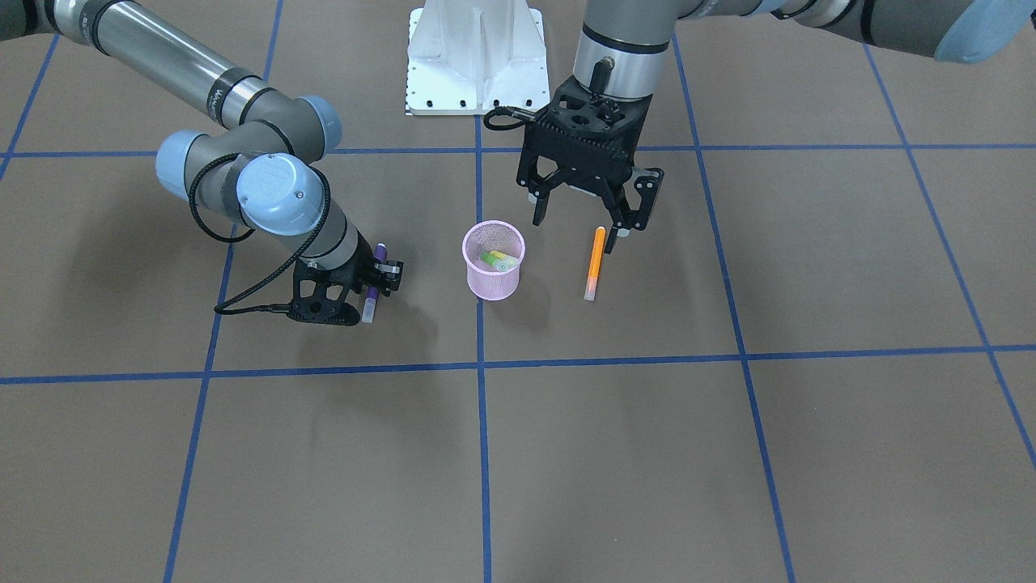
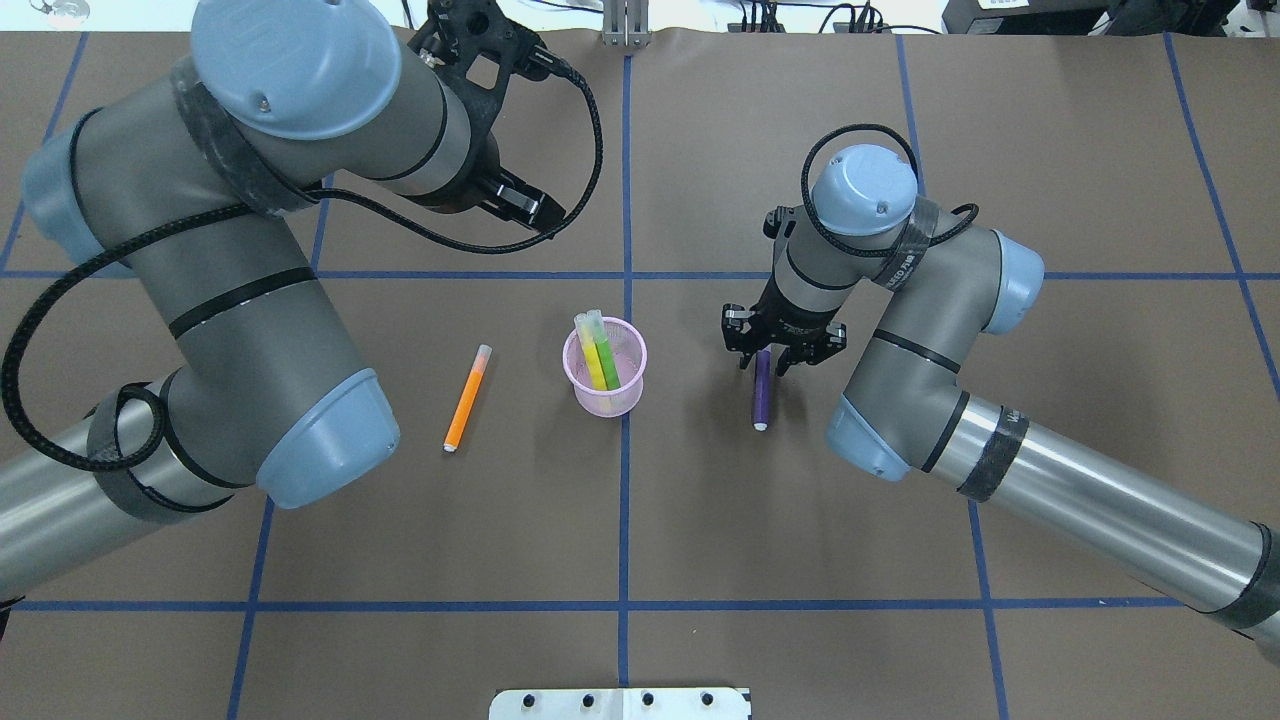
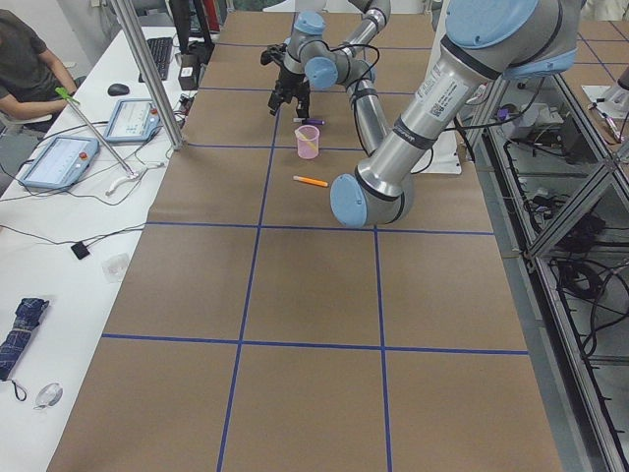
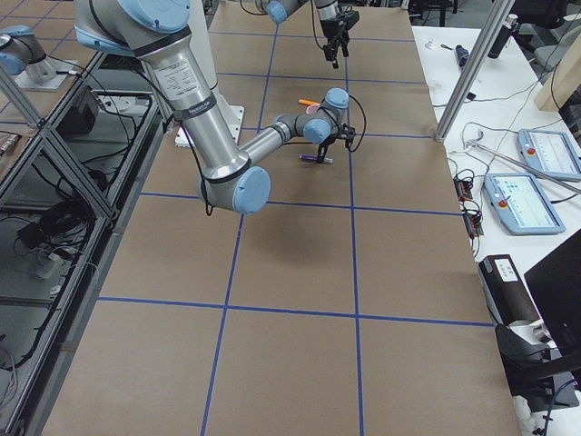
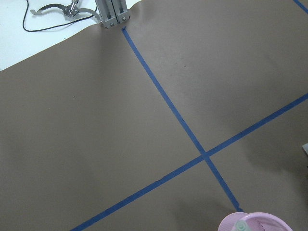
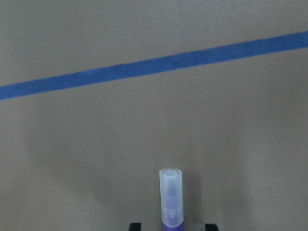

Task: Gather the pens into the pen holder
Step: 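Lower the right gripper onto the purple marker and grasp it while the left arm withdraws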

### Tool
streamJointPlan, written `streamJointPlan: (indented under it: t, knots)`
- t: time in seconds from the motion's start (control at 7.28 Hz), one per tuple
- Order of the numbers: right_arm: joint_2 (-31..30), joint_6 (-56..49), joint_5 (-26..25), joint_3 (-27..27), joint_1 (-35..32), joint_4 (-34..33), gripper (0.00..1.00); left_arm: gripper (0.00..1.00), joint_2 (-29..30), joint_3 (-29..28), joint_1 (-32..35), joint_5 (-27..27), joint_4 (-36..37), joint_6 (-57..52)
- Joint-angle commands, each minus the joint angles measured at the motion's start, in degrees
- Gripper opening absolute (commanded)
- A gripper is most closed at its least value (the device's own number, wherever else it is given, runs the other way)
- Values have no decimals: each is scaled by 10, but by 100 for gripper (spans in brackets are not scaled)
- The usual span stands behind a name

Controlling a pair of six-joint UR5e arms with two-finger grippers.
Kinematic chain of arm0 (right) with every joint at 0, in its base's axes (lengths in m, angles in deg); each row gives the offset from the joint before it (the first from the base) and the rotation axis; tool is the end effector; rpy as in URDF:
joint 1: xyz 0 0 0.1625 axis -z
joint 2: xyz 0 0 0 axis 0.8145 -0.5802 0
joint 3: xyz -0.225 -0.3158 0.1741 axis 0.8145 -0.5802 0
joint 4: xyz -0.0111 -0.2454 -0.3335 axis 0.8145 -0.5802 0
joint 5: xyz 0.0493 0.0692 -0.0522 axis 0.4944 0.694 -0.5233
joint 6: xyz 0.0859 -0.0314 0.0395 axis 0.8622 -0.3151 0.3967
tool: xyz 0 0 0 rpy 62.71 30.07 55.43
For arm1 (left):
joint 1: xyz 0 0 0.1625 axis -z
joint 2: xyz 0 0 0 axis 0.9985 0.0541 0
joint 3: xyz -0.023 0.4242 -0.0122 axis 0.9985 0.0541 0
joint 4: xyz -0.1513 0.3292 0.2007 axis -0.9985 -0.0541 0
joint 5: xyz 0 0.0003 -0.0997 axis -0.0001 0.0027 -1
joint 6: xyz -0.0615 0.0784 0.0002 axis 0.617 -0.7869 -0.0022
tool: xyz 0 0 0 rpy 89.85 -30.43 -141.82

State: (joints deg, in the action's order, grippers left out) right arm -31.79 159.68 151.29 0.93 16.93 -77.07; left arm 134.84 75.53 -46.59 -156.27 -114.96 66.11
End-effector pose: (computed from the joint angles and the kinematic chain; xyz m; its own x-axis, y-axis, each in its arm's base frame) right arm -0.5193 -0.4988 0.3326 0.6423 0.1584 0.7499 -0.0198 0.9815 -0.1904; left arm 0.3970 -0.4860 0.1020 0.6675 0.4796 -0.5696 -0.0537 0.7939 0.6056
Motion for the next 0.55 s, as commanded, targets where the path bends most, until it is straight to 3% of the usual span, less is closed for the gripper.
streamJointPlan:
  t: [0.0,0.14,0.41]
  knots:
    - [-1,0,1,1,5,0,41,91,0,2,0,0,1,0]
    - [-2,0,6,2,5,0,2,91,0,3,0,0,1,0]
    - [-4,-3,21,2,2,1,0,91,-7,7,0,0,1,0]
